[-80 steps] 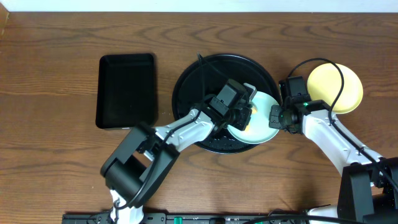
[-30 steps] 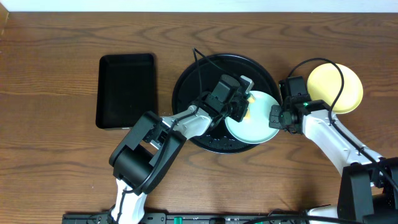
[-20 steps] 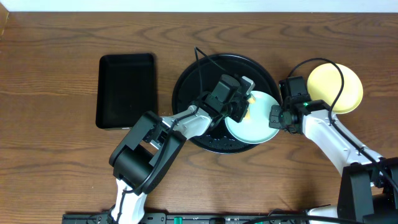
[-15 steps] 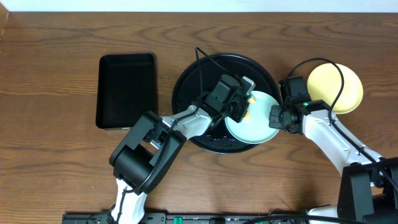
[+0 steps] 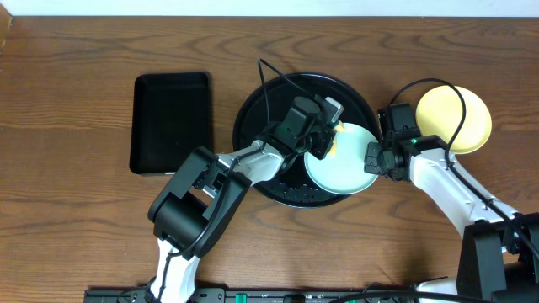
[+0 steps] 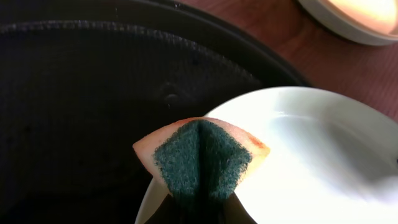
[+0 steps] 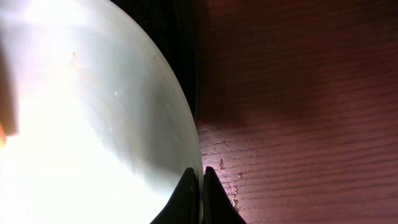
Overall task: Clean dirty plates on tray and stack at the side
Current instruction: 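Scrub the light-green plate surface with the sponge in the left gripper, then withdraw the left gripper with the sponge back over the black tray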
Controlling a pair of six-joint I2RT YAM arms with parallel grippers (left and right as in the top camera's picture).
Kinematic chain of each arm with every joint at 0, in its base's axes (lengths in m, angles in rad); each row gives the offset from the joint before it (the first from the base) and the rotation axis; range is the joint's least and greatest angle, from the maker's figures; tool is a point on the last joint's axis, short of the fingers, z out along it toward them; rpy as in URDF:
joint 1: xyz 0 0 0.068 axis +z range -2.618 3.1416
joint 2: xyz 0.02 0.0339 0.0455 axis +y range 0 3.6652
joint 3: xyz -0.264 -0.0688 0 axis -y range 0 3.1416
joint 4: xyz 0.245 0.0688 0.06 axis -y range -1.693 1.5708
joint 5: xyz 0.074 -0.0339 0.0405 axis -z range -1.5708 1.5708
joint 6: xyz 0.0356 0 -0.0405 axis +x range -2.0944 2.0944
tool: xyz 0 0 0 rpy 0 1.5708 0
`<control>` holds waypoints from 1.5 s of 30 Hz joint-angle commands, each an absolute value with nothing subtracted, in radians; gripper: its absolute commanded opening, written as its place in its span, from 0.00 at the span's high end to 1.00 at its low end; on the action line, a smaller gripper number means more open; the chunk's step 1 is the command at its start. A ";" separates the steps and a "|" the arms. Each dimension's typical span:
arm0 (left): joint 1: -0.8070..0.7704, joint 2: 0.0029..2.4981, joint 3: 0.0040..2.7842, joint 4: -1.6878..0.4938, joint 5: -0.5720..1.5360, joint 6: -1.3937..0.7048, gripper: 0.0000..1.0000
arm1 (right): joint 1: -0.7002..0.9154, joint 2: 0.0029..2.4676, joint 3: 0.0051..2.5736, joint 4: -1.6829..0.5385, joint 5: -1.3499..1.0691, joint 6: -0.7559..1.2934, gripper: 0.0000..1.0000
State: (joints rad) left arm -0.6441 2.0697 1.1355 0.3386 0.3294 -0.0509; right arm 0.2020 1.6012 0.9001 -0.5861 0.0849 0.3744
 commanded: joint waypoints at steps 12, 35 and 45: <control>-0.638 2.104 1.130 0.544 0.315 -0.054 0.92 | 0.197 1.590 0.887 -0.588 0.108 0.358 0.99; -0.056 1.451 1.184 -0.057 0.435 -0.278 0.92 | 0.272 1.509 1.202 -0.572 0.345 0.138 0.99; 0.204 1.518 1.183 -0.409 0.438 -0.279 0.92 | 0.605 1.494 1.331 -0.439 1.145 -0.241 0.99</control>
State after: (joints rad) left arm 0.1780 1.4754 1.1793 -0.3691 0.4202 -0.2699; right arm 0.5041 1.4883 1.3216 -0.4828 0.7296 -0.0414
